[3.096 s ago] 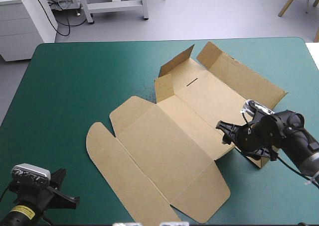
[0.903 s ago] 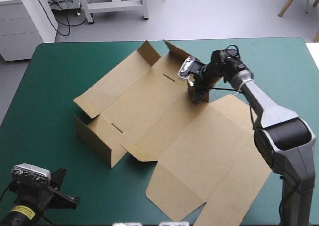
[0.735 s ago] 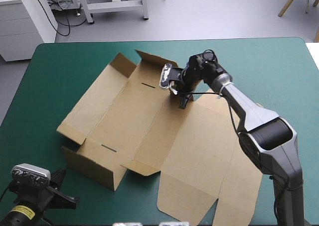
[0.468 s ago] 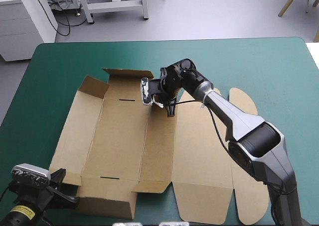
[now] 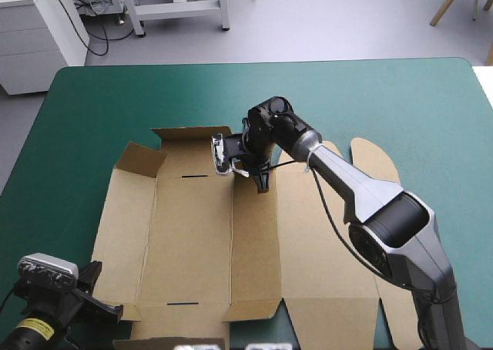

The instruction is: Fold the box

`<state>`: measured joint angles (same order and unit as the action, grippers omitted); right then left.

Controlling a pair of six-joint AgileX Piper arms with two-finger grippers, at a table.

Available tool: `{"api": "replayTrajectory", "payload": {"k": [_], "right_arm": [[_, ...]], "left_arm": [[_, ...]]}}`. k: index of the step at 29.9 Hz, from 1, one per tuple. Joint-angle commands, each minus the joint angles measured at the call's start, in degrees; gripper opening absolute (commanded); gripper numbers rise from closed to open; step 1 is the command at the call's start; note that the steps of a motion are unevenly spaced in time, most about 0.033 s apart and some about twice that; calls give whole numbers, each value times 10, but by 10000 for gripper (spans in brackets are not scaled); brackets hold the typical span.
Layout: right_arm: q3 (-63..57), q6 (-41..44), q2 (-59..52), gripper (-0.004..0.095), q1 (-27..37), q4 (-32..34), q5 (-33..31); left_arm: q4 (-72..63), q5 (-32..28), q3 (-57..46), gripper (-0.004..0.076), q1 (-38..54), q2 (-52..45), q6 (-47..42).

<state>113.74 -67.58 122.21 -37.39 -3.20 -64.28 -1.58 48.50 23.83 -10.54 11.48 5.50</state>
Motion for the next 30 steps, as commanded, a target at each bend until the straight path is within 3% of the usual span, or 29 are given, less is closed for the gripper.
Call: {"api": "replayTrajectory", "payload": {"k": [1, 10, 13, 18, 21, 27, 30], "right_arm": [[20, 17, -37, -19, -1, -13, -12], [20, 104, -37, 3, -1, -11, 22], [20, 101, -37, 81, -1, 9, 26], [20, 143, -38, 331, 0, 45, 40], [17, 159, -47, 421, 0, 76, 47], [4, 173, -86, 431, 16, 114, 46], [4, 231, -108, 431, 35, 144, 34]], "left_arm": [[-3, -36, 19, -10, 0, 8, -2], [-3, -36, 19, -10, 0, 8, -2], [-3, -36, 19, -10, 0, 8, -2], [-3, -36, 19, -10, 0, 8, -2], [-3, -36, 19, -10, 0, 8, -2], [-3, -36, 19, -10, 0, 8, -2], [-3, -36, 19, -10, 0, 8, -2]]}}
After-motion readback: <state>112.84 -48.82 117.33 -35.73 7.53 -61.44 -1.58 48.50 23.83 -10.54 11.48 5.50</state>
